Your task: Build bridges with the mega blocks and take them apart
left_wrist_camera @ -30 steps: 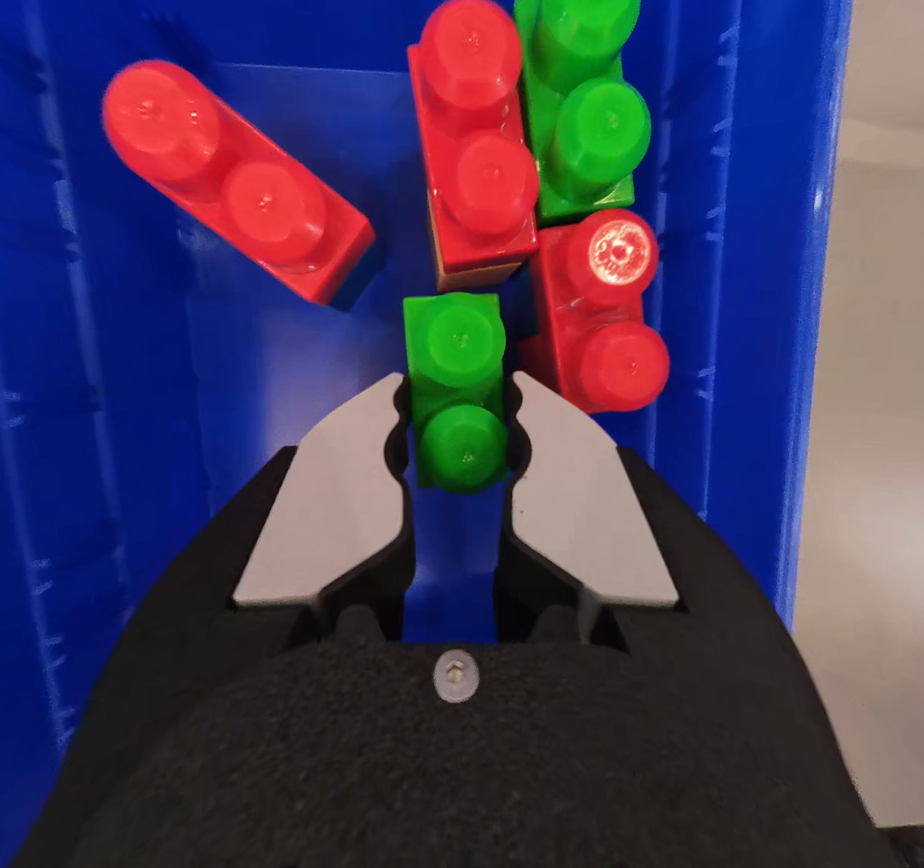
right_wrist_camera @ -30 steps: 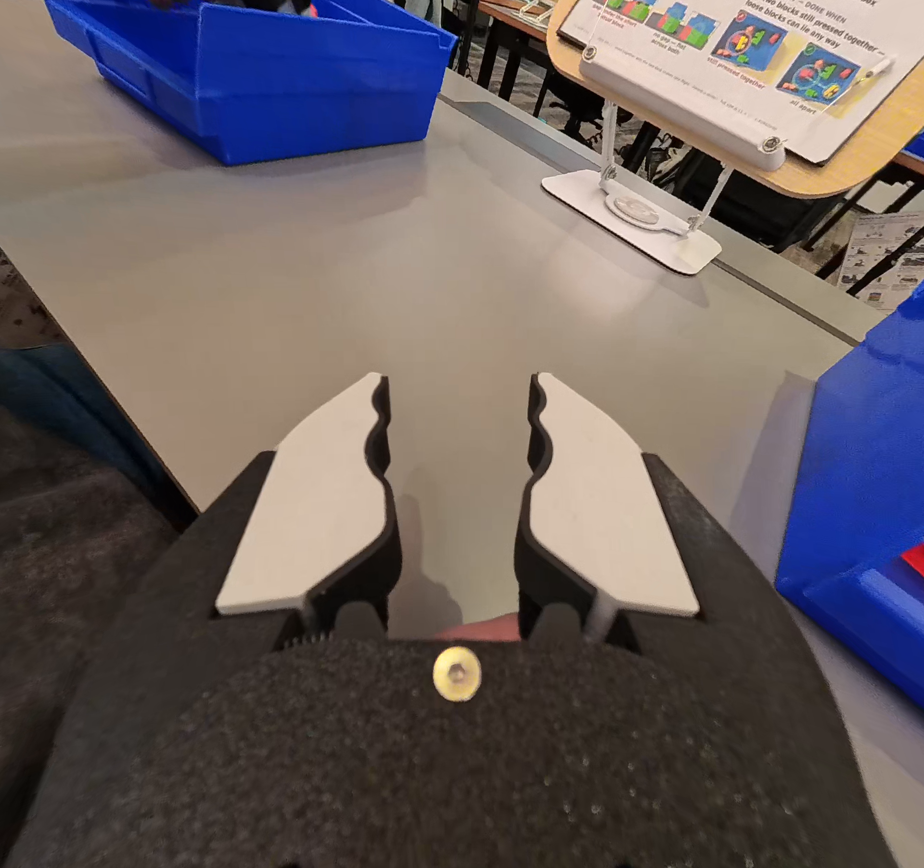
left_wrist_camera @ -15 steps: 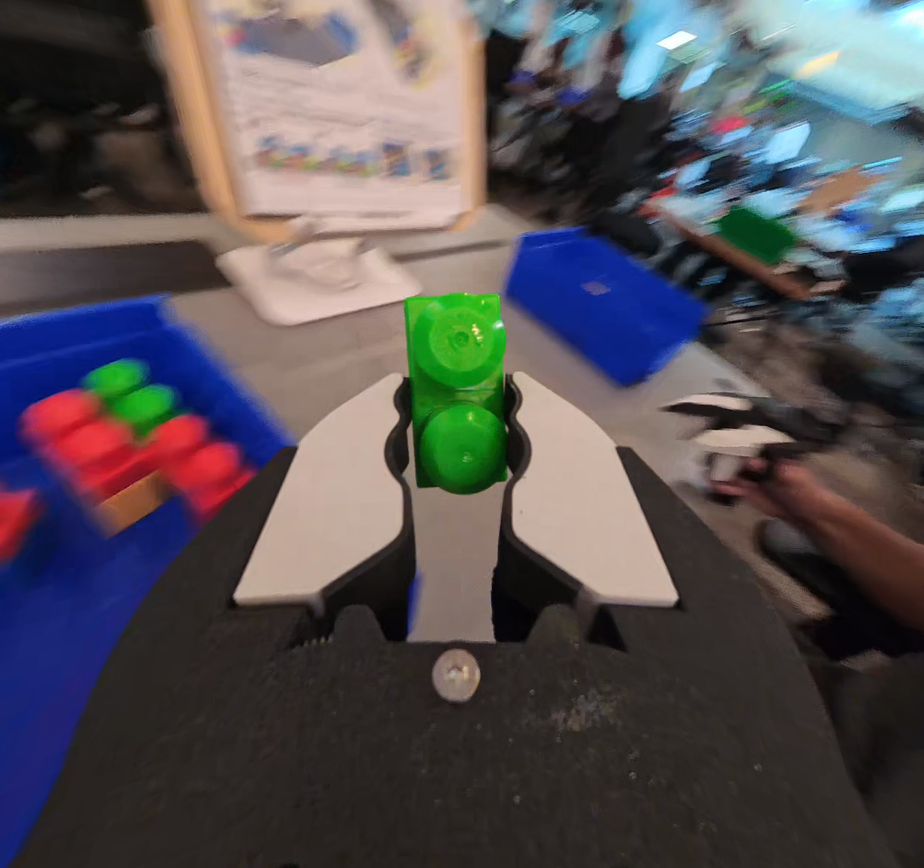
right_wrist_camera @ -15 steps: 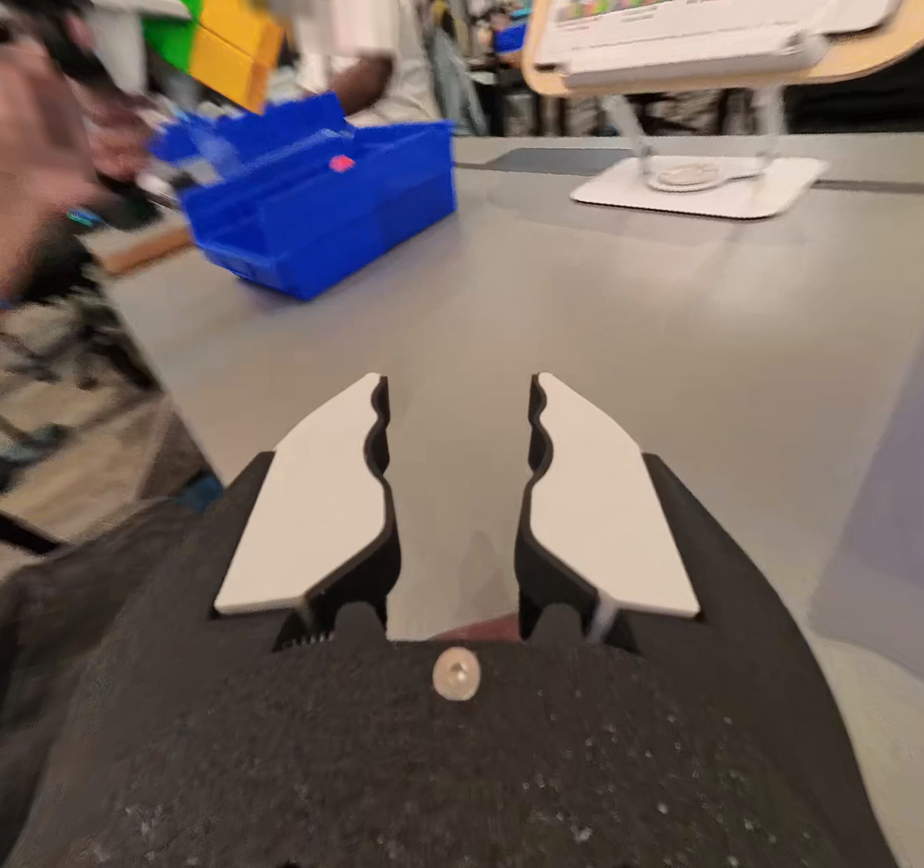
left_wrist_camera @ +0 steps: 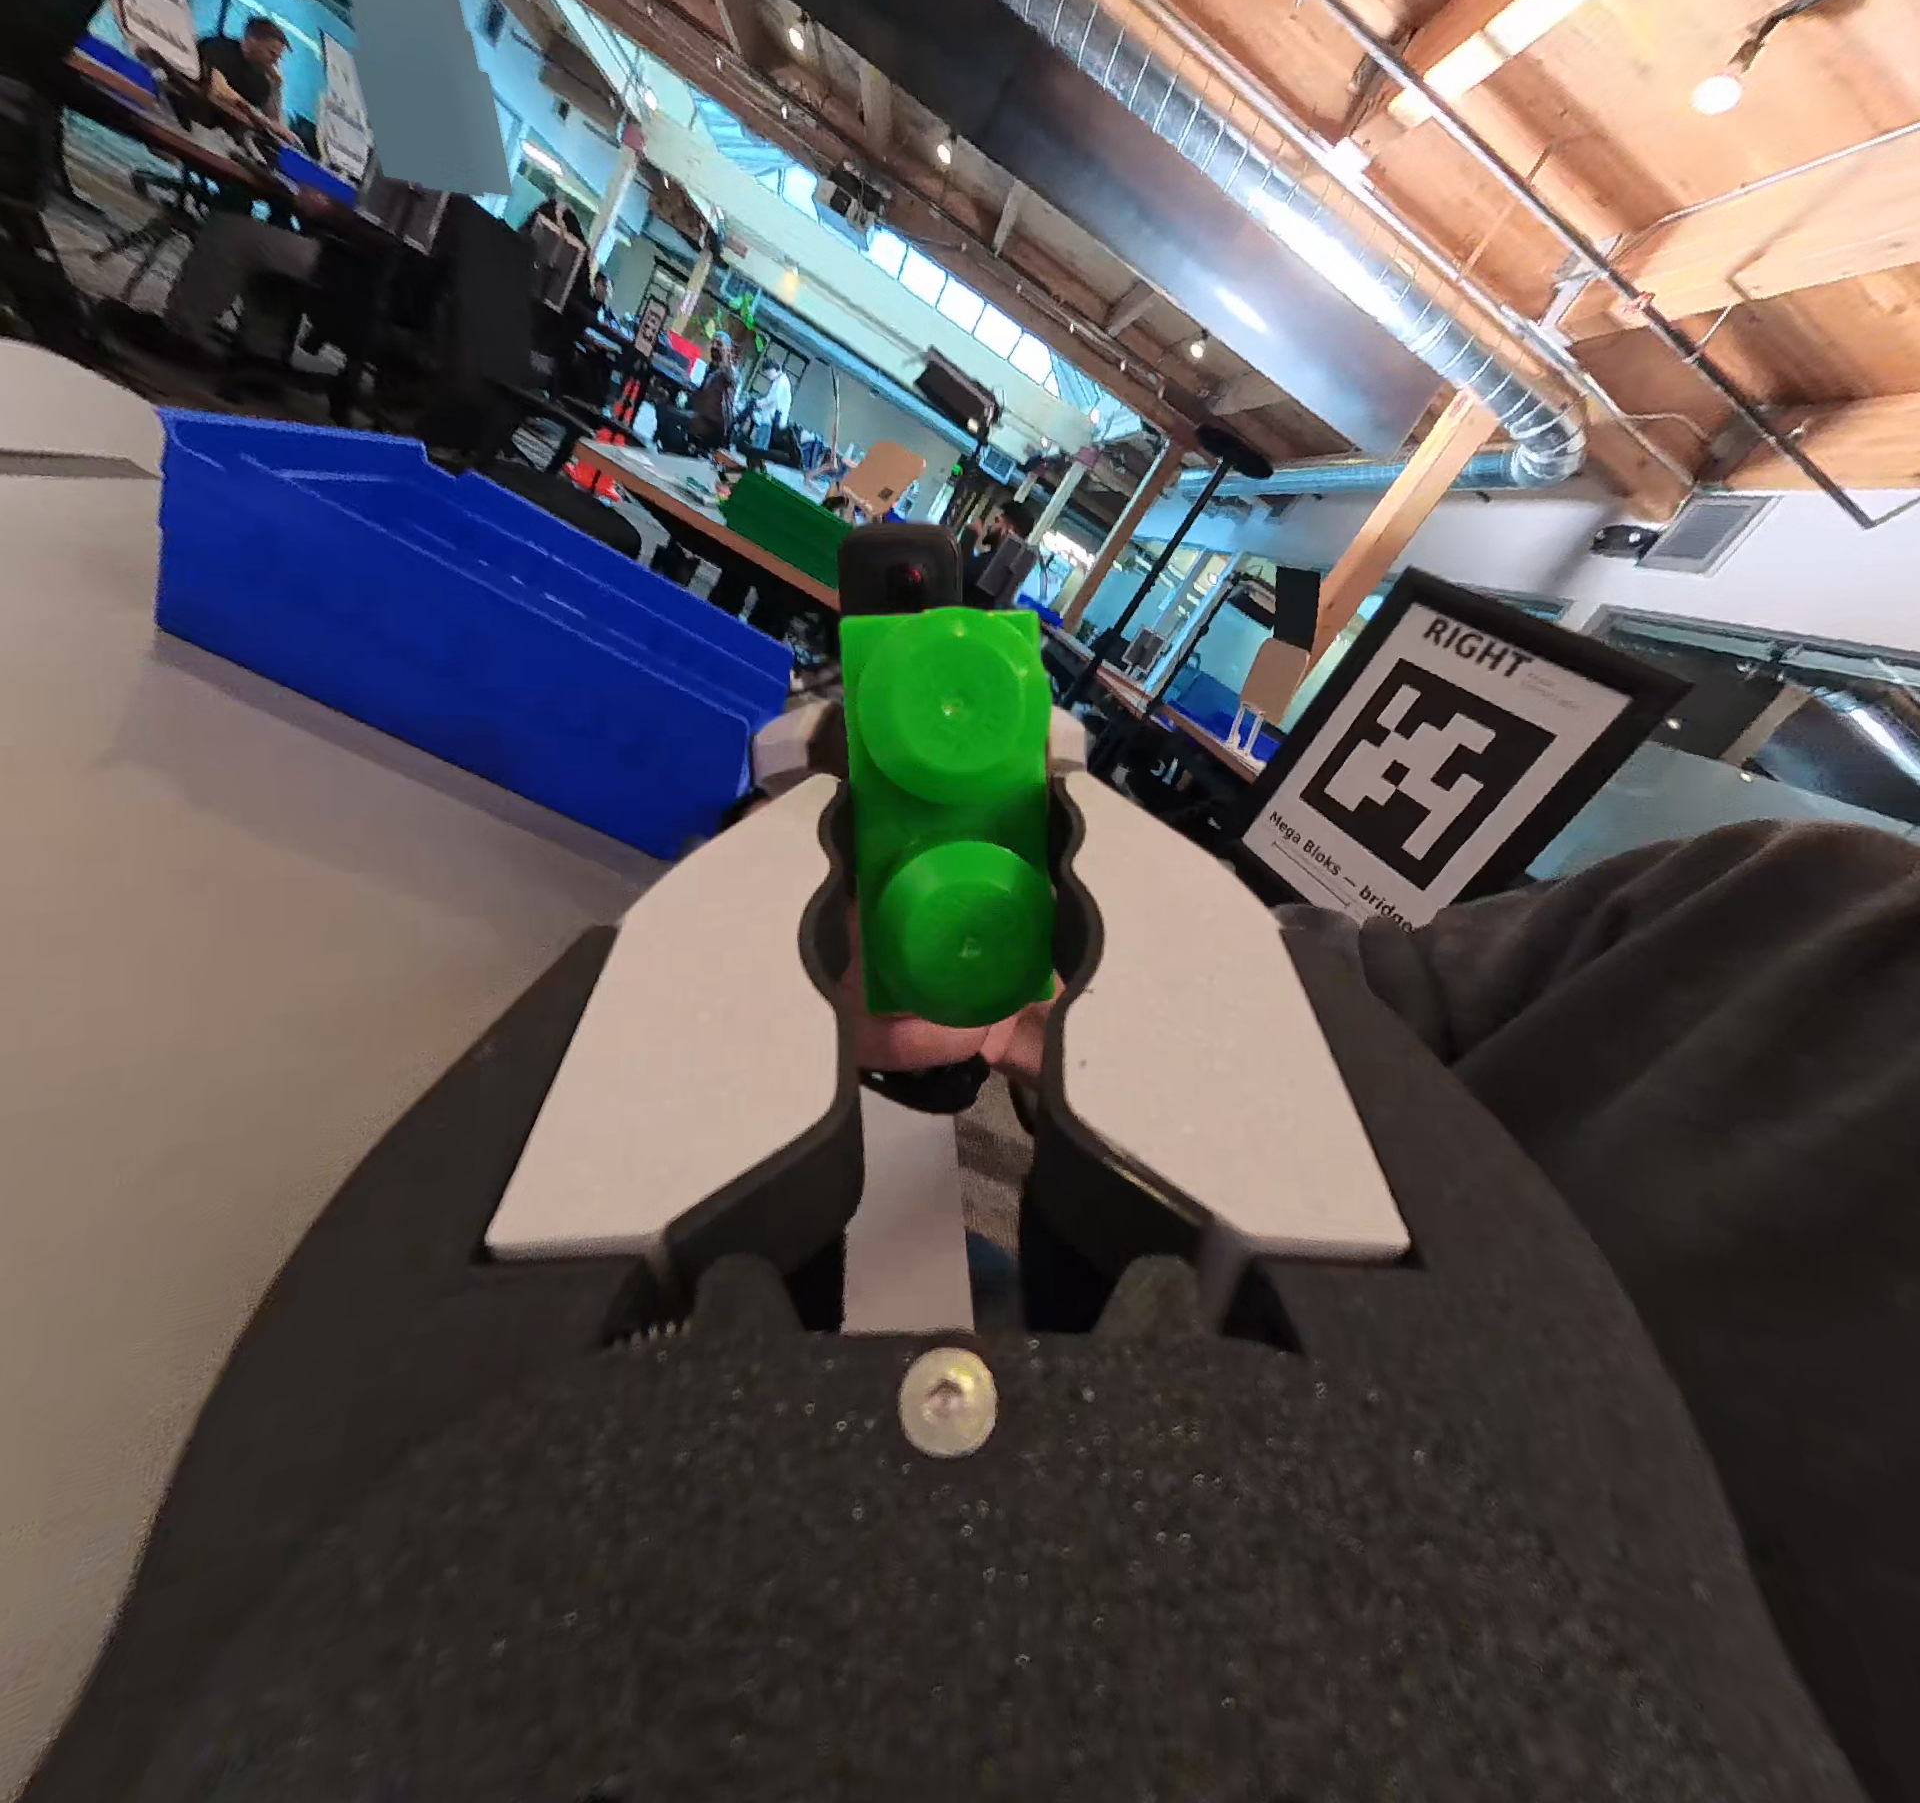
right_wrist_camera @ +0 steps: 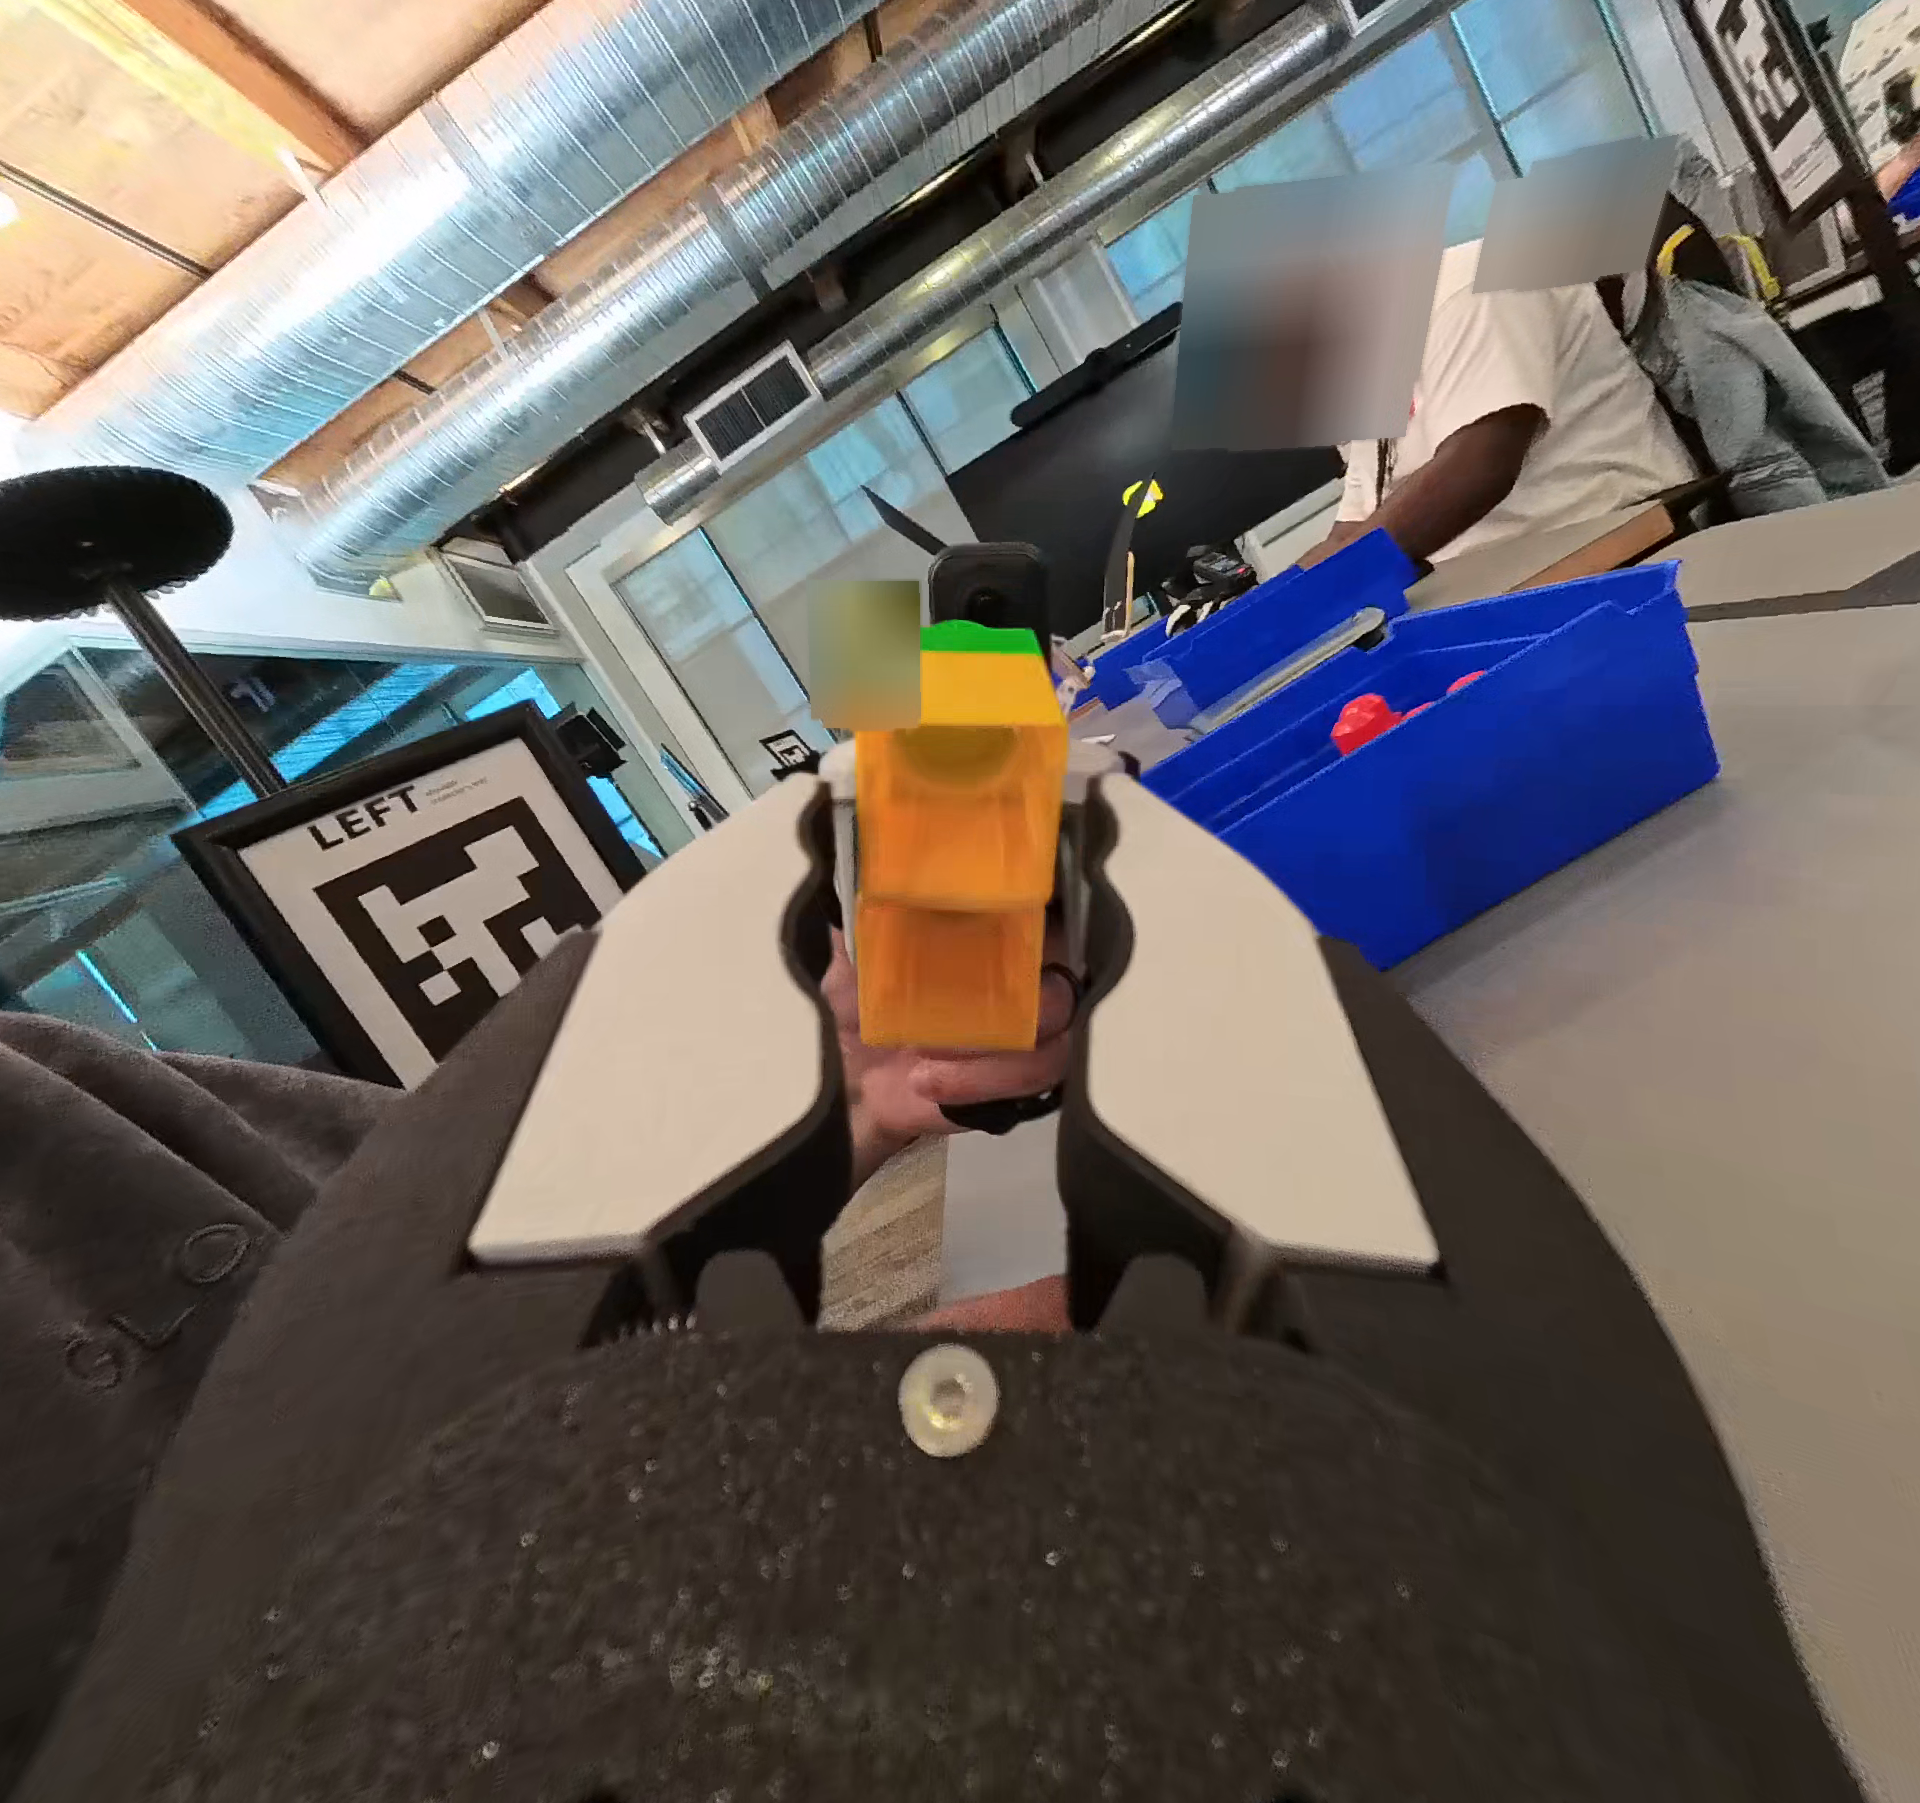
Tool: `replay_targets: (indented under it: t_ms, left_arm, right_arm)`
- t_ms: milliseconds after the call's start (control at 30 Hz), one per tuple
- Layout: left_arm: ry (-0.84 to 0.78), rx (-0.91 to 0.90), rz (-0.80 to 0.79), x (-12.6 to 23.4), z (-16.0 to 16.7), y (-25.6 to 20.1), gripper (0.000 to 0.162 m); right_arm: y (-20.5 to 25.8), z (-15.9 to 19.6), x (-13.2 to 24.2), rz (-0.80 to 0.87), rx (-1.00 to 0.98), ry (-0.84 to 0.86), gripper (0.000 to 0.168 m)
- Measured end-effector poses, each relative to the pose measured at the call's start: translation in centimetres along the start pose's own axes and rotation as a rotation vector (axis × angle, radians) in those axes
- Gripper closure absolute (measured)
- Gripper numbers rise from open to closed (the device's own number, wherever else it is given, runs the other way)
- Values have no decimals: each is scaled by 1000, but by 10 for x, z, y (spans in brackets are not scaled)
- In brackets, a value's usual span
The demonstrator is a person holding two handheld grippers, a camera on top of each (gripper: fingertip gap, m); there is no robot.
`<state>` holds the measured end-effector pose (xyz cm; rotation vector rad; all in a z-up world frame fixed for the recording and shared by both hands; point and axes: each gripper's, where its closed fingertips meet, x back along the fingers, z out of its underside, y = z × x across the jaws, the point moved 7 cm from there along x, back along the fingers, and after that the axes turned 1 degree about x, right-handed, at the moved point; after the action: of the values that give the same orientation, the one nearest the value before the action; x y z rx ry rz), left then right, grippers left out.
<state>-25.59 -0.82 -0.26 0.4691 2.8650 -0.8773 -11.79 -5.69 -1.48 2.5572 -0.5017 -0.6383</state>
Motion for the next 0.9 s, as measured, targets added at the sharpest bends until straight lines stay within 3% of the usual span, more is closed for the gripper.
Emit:
replay_targets:
  t_ms: [67,267,433,633,767,900]
  left_arm:
    - [31,1,-7,-3,5,2,127]
    - [33,-24,-50,-4,6,-2,128]
    - [-244,35,-2,33,-23,-3,128]
    - [-16,-162,-184,41,-29,-17,128]
    - [195,-259,-473,31,-21,-10,128]
    - [206,-247,-442,25,-21,-21,127]
  right_arm:
    - [-2,2,3,17,11,-28,132]
    - [-4,6,8,-9,20,0,133]
    - [-16,-9,38,33,-1,-77,133]
    - [-15,-36,76,162,99,-37,133]
    - [0,-88,111,492,333,150,133]
    - [5,-142,197,984,419,285,132]
